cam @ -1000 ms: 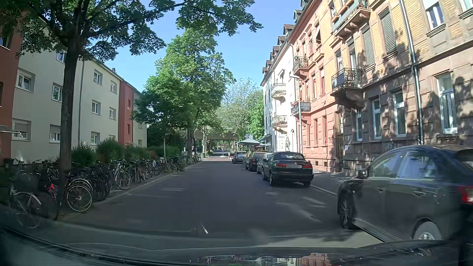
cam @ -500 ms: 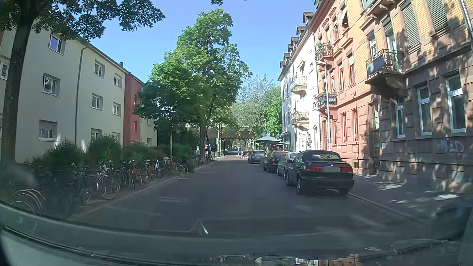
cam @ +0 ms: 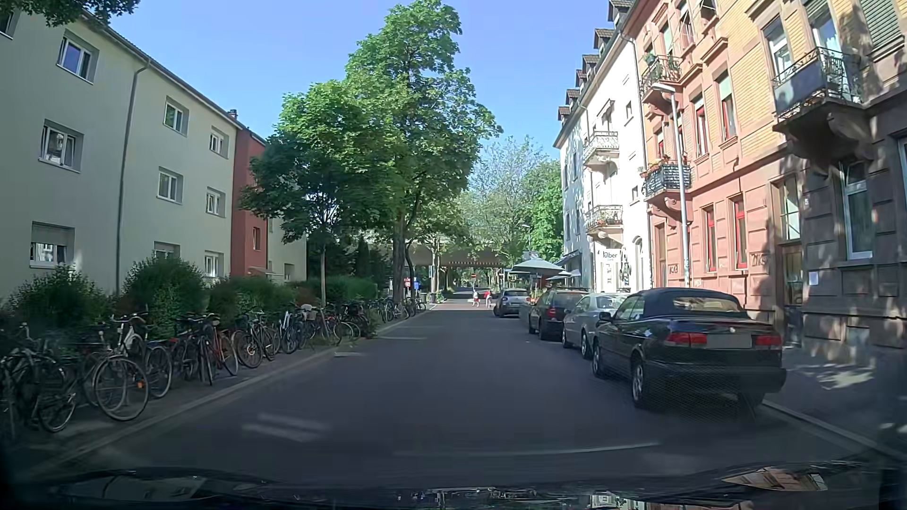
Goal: Follow the waypoints while adhering to traffic rules and regulations
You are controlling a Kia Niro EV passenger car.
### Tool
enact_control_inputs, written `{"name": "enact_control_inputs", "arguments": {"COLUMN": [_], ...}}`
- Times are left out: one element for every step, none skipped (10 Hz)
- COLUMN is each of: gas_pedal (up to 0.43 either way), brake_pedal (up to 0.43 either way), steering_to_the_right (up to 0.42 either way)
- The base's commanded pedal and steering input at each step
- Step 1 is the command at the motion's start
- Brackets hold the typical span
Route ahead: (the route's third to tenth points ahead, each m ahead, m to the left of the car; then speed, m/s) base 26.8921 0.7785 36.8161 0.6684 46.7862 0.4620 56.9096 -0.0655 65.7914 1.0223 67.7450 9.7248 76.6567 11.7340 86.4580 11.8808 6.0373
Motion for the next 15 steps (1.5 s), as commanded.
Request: {"name": "enact_control_inputs", "arguments": {"gas_pedal": [0.098, 0.087, 0.079, 0.079, 0.079, 0.079, 0.079, 0.079, 0.079, 0.079, 0.079, 0.079, 0.079, 0.079, 0.079], "brake_pedal": [0.0, 0.0, 0.0, 0.0, 0.0, 0.0, 0.0, 0.0, 0.0, 0.0, 0.0, 0.0, 0.0, 0.0, 0.0], "steering_to_the_right": [-0.011, -0.006, -0.006, -0.006, -0.004, -0.003, 0.0, 0.002, 0.004, 0.004, 0.004, 0.004, 0.004, 0.004, 0.004]}}
